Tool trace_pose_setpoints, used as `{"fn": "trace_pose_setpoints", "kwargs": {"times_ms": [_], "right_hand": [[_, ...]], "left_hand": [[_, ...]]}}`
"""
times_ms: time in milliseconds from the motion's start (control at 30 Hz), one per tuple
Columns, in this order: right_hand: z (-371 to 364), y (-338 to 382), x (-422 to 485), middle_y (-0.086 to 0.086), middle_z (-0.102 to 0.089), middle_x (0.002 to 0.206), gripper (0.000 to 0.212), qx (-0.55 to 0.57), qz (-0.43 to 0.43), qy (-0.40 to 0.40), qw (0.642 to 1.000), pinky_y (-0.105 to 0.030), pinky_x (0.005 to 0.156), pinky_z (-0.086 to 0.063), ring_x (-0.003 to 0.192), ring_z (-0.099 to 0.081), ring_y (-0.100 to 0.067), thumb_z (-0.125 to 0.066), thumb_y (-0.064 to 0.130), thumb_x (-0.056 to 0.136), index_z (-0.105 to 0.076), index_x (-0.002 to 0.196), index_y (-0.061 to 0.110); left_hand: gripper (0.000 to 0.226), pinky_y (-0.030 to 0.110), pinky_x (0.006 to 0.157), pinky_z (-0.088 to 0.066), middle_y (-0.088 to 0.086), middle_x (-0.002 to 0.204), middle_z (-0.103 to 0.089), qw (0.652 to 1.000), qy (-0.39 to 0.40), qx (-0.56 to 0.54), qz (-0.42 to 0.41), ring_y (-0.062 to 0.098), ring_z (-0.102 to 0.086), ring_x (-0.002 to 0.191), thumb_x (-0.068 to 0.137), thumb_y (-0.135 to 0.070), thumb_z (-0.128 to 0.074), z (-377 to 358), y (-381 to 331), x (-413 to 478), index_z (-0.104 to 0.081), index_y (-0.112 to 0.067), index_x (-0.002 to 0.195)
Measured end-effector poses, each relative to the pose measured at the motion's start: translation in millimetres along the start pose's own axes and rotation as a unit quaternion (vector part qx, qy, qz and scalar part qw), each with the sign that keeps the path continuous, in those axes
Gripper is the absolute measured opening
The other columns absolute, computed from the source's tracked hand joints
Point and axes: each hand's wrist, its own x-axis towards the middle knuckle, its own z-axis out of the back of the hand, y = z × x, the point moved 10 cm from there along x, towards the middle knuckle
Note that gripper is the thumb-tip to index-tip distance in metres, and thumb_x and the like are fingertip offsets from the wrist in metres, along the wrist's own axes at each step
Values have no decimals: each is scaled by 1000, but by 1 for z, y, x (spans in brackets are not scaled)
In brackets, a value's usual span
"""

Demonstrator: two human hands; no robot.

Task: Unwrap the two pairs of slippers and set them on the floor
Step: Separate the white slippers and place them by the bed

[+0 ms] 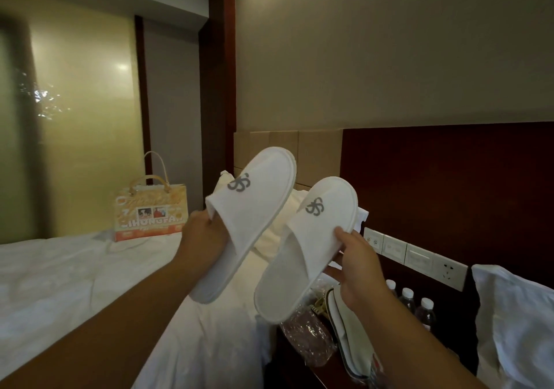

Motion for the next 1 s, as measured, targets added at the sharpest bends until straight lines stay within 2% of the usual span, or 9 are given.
{"fn": "trace_pose_setpoints", "kwargs": {"times_ms": [133, 233, 300, 433, 500, 667, 800, 900, 1000], "right_hand": [[-7, -23, -8, -7, -71, 109, 20, 37, -26, 44, 998, -42, 65, -58, 101, -65, -29, -53, 23, 96, -65, 112, 23], [-21, -40, -13, -9, -72, 110, 26, 81, -45, 101, 990, -47, 74, -59, 104, -65, -32, -53, 12, 92, -67, 112, 21], [-30, -49, -16, -12, -72, 111, 34, 107, -60, 135, 983, -50, 76, -58, 104, -65, -35, -54, 2, 86, -68, 112, 21], [-42, -72, -21, -15, -72, 109, 44, 149, -99, 165, 970, -55, 75, -57, 103, -64, -37, -55, -8, 78, -68, 110, 18], [-47, -82, -23, -18, -70, 108, 52, 169, -120, 172, 963, -59, 74, -55, 102, -63, -39, -53, -12, 71, -65, 114, 15], [-47, -95, -22, -13, -74, 109, 36, 208, -159, 164, 951, -65, 81, -52, 97, -71, -36, -71, 17, 79, -66, 115, 18], [-37, -93, -14, -14, -69, 120, 45, 255, -148, 182, 938, -59, 86, -53, 106, -67, -36, -67, 20, 84, -60, 129, 15], [-41, -93, -10, -17, -55, 139, 51, 271, -130, 231, 925, -64, 107, -33, 129, -48, -41, -57, 19, 89, -50, 139, 13], [-47, -103, -4, -17, -61, 131, 42, 284, -140, 251, 915, -60, 105, -39, 120, -57, -38, -55, 16, 90, -59, 132, 12]], "left_hand": [[27, 36, 59, -41, 5, 61, -48, 996, -56, 44, -62, 44, -58, 72, 92, -15, -43, 17, -7, 8, -50, -7, 67], [30, 32, 62, -41, -3, 59, -48, 993, -66, 37, -89, 30, -58, 64, 96, -21, -47, 12, -5, 10, -49, -21, 65], [26, 35, 71, -46, -4, 69, -55, 995, -56, 5, -81, 17, -56, 67, 98, -32, -45, 10, -4, 8, -54, -28, 73], [30, 39, 87, -50, 5, 107, -61, 995, -33, 12, -94, 23, -58, 93, 97, -33, -46, 3, 0, 8, -62, -20, 118], [30, 34, 86, -45, 1, 113, -57, 993, -18, 17, -113, 20, -55, 99, 96, -30, -48, 0, -2, 6, -58, -25, 125], [35, 39, 96, -46, -2, 125, -62, 990, 83, 54, -105, 20, -57, 109, 98, -34, -47, -23, 5, 5, -52, -32, 132], [32, 30, 85, -45, -1, 122, -63, 987, 118, 80, -75, 19, -57, 104, 99, -29, -44, -30, 27, 16, -55, -30, 129], [29, 17, 70, -39, -5, 113, -64, 980, 165, 83, -69, 15, -56, 95, 101, -32, -40, -45, 41, 17, -61, -32, 122], [30, 13, 68, -35, -6, 114, -65, 970, 212, 96, -72, 12, -55, 93, 100, -37, -39, -68, 56, 11, -62, -35, 119]]}}
